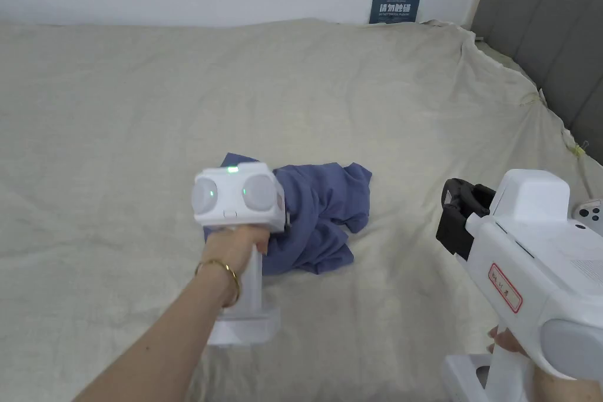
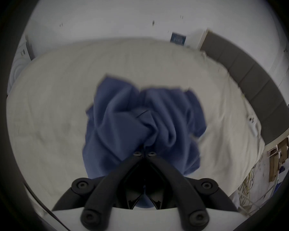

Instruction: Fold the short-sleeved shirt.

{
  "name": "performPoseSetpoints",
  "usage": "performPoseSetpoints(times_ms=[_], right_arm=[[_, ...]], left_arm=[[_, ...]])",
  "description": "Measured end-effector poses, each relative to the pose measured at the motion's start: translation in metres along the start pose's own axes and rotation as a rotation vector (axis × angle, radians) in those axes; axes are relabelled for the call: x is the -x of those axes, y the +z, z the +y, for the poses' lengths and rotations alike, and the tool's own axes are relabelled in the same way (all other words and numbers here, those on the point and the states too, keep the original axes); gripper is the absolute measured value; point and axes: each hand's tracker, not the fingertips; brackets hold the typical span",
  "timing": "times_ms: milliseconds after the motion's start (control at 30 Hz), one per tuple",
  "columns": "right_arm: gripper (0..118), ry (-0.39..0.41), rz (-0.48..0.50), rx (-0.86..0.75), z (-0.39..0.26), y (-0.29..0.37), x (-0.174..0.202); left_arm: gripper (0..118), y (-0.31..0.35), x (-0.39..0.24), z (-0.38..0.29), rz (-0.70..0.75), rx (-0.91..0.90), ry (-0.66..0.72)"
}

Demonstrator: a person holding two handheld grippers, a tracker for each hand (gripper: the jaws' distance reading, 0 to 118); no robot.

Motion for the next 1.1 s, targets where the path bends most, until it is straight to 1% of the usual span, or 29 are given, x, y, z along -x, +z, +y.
performPoseSetpoints(times_ms=[33,67,100,167,200,233,300,333,367,400,433,567,633,733,833,900,933,967,1033,1067,1100], right_arm=[[0,-0.006,0.001,0.006,-0.002,-0.001,0.0],[0,-0.01,0.002,0.01,-0.003,-0.002,0.0],[0,-0.012,0.004,0.014,-0.004,-0.003,0.001],[0,-0.002,0.006,0.019,-0.005,-0.004,0.001],[0,0.006,0.008,0.018,-0.005,-0.003,0.002],[0,0.014,0.007,0.016,-0.004,-0.003,0.003],[0,0.023,0.007,0.01,-0.003,-0.003,0.004],[0,0.022,0.006,0.006,-0.001,-0.003,0.005],[0,0.019,0.007,0.001,0.001,-0.003,0.006],[0,0.016,0.009,-0.004,0.003,-0.004,0.006],[0,0.016,0.009,-0.012,0.005,-0.004,0.007],[0,0.025,0.011,-0.055,0.015,-0.007,0.012],[0,0.039,0.016,-0.088,0.02,-0.009,0.017],[0,0.054,0.024,-0.131,0.025,-0.013,0.023],[0,0.046,0.031,-0.149,0.027,-0.016,0.029],[0,0.047,0.038,-0.158,0.026,-0.016,0.032],[0,0.053,0.042,-0.163,0.025,-0.016,0.034],[0,0.06,0.044,-0.164,0.024,-0.015,0.036],[0,0.066,0.053,-0.162,0.02,-0.014,0.039],[0,0.066,0.062,-0.16,0.018,-0.013,0.04],[0,0.065,0.063,-0.156,0.016,-0.012,0.041]], left_arm=[[2,0.003,0.002,0.001,0.005,0.023,0.022],[13,0.008,0.005,0.003,0.01,0.029,0.035],[32,-0.037,0.004,-0.039,0.027,0.026,0.04],[68,-0.048,0.007,-0.049,0.019,0.004,0.046],[84,-0.045,0.008,-0.046,0.0,-0.027,0.043],[95,-0.016,-0.003,-0.049,-0.032,-0.068,0.05],[111,0.008,0.0,-0.038,-0.109,-0.158,0.091],[112,0.023,0.003,-0.03,-0.146,-0.22,0.123],[112,0.026,0.021,-0.019,-0.182,-0.283,0.167],[112,0.04,0.029,-0.011,-0.19,-0.348,0.183],[112,0.055,0.037,-0.005,-0.168,-0.414,0.189],[113,0.1,0.062,0.002,-0.046,-0.672,0.123],[117,0.118,0.072,-0.007,0.056,-0.781,0.061],[118,0.136,0.084,-0.026,0.199,-0.844,-0.009],[118,0.144,0.091,-0.049,0.303,-0.907,-0.039],[117,0.142,0.095,-0.066,0.367,-0.925,-0.09],[115,0.141,0.096,-0.073,0.381,-0.93,-0.12],[109,0.14,0.095,-0.078,0.381,-0.931,-0.137],[82,0.142,0.091,-0.092,0.369,-0.921,-0.159],[71,0.141,0.09,-0.095,0.365,-0.912,-0.155],[55,0.14,0.09,-0.098,0.35,-0.902,-0.146]])
